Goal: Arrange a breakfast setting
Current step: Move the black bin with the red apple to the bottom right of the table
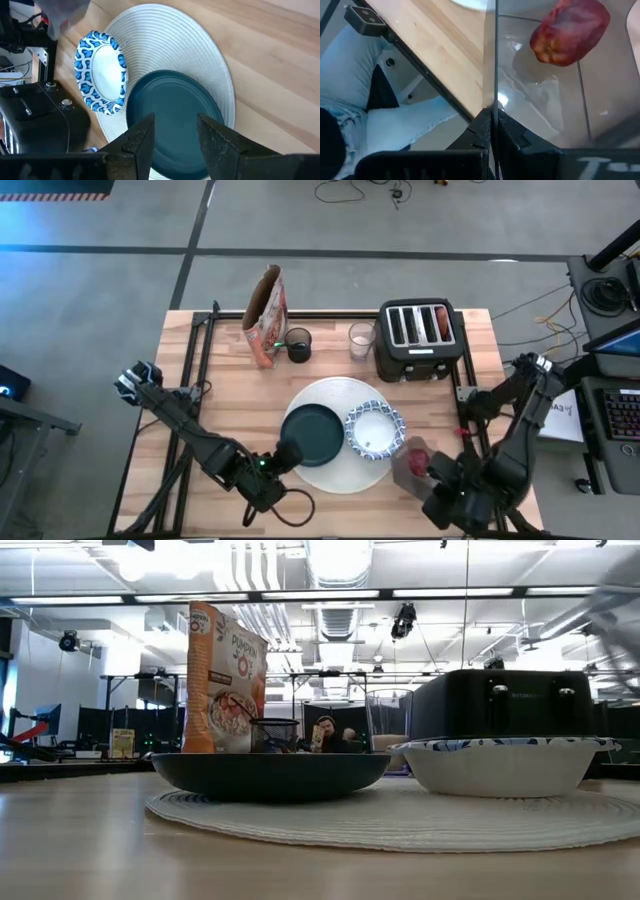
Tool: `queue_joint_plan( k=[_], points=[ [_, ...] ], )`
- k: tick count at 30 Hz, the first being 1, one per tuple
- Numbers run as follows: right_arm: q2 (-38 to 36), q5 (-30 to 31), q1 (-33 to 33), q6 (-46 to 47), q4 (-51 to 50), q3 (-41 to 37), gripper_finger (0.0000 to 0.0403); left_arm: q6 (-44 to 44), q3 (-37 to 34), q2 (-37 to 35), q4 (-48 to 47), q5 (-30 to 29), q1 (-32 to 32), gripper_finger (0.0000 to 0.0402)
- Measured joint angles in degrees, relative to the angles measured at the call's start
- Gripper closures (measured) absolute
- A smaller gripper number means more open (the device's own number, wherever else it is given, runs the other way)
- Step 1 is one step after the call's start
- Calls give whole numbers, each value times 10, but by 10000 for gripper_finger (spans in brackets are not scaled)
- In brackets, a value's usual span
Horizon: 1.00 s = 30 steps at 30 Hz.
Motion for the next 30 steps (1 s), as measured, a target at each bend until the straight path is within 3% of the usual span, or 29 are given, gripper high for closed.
queue_joint_plan(
  k=[10, 18, 23, 30],
  points=[
    [45, -3, 27, 119, 0, 0, 394, -7, 0, 1, -1, 0, -22, 272],
    [103, -97, 27, 218, -13, 0, 394, -20, 0, 2, -1, 1, -31, 272],
    [128, -159, 26, 222, 1, 0, 394, -20, 0, 2, -1, 1, -31, 272],
    [131, -178, 27, 195, 50, 0, 394, -21, 0, 2, -1, 1, -31, 272]
  ],
)
